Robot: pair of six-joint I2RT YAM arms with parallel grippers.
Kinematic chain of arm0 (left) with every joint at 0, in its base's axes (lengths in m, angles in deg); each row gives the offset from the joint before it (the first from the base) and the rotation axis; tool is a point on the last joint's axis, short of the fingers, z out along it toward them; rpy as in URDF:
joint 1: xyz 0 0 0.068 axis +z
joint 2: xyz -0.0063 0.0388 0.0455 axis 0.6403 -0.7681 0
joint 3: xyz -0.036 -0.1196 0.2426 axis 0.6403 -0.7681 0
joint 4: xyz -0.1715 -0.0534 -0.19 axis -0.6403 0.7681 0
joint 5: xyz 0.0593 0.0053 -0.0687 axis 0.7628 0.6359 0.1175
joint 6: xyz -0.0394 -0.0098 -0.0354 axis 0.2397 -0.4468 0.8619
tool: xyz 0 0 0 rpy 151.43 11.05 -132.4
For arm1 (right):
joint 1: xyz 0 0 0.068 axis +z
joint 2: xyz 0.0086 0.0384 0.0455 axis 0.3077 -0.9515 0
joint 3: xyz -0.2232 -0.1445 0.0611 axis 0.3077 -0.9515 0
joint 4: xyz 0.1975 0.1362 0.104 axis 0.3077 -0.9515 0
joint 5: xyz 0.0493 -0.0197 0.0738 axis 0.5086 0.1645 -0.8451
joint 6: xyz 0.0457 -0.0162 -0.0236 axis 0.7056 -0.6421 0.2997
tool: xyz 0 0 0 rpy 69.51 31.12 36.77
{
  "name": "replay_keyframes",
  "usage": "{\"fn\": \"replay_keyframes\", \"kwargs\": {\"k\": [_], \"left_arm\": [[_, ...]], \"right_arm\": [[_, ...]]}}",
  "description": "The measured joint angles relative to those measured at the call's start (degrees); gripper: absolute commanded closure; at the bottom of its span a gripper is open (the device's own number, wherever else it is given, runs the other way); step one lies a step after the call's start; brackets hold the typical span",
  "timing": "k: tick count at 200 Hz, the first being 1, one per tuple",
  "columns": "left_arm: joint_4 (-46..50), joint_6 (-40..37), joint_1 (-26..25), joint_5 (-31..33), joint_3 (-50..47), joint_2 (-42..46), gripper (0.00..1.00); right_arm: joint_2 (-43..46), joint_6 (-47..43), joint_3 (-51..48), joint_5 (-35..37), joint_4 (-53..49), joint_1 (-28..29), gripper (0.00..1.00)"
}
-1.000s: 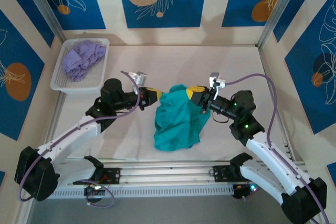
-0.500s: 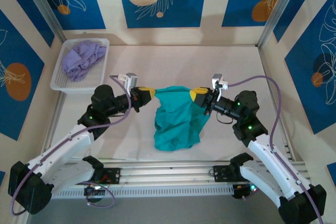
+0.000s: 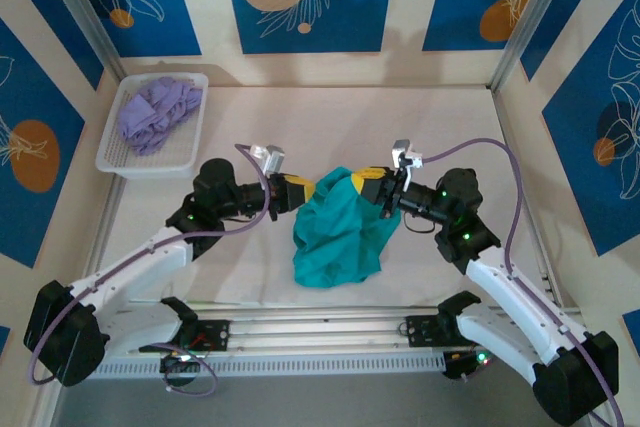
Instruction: Fold the inside-out t-shirt
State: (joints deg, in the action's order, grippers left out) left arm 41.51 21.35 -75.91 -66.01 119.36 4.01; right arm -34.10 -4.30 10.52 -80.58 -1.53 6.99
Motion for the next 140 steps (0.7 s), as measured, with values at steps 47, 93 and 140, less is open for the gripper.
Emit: {"fn": "replay_keyframes", "kwargs": {"k": [47, 93, 140], "left_arm": [[0.07, -0.57, -0.04, -1.31, 0.07, 0.02, 0.7], [8.87, -4.33, -0.07, 4.17, 3.61, 0.02, 0.44], [18.03, -9.29, -0.17, 10.21, 9.6, -0.76, 0.26]], "right_arm": [[0.02, -0.02, 0.0, 0.0, -0.07, 0.0, 1.0], [1.22, -0.48, -0.11, -0.42, -0.33, 0.0, 1.0], [1.51, -2.25, -0.2, -2.58, -0.72, 0.0, 1.0]]}}
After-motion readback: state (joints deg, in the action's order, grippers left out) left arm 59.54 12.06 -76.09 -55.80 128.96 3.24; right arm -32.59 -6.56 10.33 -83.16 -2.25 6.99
